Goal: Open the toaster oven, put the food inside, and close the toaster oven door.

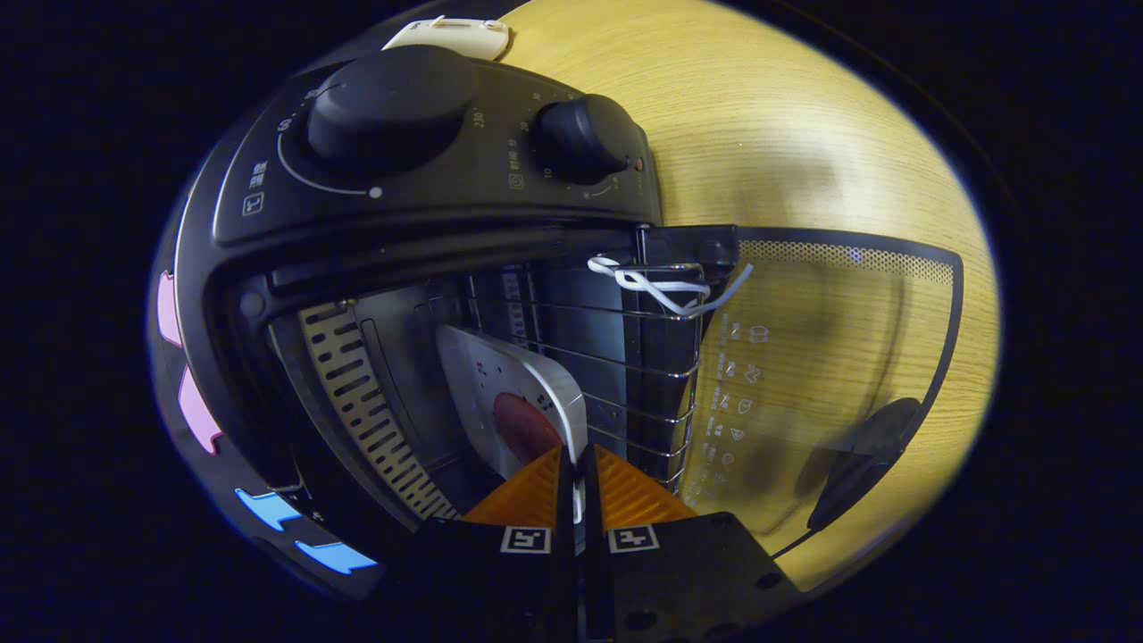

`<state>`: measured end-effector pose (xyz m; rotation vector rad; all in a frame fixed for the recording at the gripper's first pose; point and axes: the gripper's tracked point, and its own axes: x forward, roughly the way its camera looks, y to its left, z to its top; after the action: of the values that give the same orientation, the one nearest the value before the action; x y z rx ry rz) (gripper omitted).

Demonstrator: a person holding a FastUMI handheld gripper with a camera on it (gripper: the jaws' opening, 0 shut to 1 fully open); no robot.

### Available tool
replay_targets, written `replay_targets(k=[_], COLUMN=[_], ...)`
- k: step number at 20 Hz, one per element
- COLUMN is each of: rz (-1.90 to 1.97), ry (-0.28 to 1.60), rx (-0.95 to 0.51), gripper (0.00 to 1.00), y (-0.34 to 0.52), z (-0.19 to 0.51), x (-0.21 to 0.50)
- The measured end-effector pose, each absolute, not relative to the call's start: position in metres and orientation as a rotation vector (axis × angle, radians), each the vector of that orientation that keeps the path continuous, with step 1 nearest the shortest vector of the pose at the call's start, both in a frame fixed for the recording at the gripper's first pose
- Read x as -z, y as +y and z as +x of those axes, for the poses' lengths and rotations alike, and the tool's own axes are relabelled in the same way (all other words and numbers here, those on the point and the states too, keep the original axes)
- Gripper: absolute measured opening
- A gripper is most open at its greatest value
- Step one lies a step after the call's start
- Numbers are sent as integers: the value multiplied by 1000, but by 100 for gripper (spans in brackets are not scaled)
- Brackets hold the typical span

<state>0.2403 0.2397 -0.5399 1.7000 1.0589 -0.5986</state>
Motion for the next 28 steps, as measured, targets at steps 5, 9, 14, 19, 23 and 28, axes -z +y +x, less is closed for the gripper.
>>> replay_targets(k=[5,9,14,19,23,28], rz=[1669,1561,1235,825,483,101], ry=[1062,1111,1127,1163,1153,1115], rx=[524,382,180,12,-93,-201], gripper=[10,21,33,83,99,99], y=[234,238,231,226,232,245], z=[235,202,137,81,53,43], x=[521,490,452,450,468,499])
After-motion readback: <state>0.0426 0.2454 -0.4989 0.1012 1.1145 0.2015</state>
